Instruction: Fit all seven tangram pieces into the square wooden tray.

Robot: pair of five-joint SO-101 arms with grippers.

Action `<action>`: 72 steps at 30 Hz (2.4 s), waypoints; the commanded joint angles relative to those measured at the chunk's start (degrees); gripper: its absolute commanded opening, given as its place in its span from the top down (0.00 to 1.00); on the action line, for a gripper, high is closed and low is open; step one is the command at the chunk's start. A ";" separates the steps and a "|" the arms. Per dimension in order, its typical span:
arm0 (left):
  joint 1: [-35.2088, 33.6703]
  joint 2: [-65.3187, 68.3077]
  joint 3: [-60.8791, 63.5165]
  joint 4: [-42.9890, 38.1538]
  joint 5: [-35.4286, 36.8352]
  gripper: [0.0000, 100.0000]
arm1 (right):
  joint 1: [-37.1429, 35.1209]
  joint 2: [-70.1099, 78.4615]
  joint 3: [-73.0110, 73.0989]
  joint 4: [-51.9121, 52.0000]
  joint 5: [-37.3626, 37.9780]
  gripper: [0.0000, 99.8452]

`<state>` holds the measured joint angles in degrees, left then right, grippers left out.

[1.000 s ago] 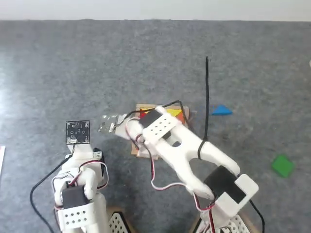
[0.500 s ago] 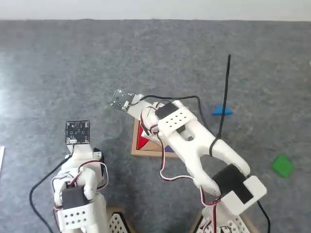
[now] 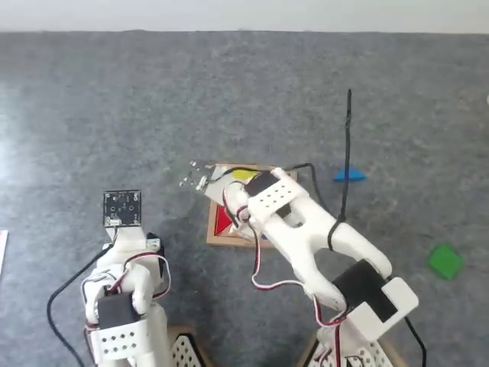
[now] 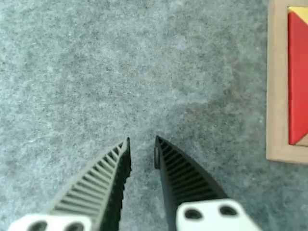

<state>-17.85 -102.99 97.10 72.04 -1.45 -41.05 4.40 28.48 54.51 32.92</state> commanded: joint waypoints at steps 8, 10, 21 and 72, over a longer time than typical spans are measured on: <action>0.09 -1.05 -0.66 0.18 -0.09 0.92 | 0.13 -4.00 -1.58 1.36 -0.79 0.97; 0.09 -1.05 -0.66 0.18 -0.09 0.92 | 0.31 -8.04 -2.20 4.79 -0.70 0.97; 0.09 -1.05 -0.66 0.18 -0.09 0.92 | 23.96 -22.99 -2.11 18.15 1.49 0.89; 0.09 -1.05 -0.66 0.18 -0.09 0.92 | 87.16 -24.40 15.65 12.53 72.97 0.63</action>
<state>-17.85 -102.99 97.10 72.04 -1.45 46.86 -17.85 44.04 68.57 105.01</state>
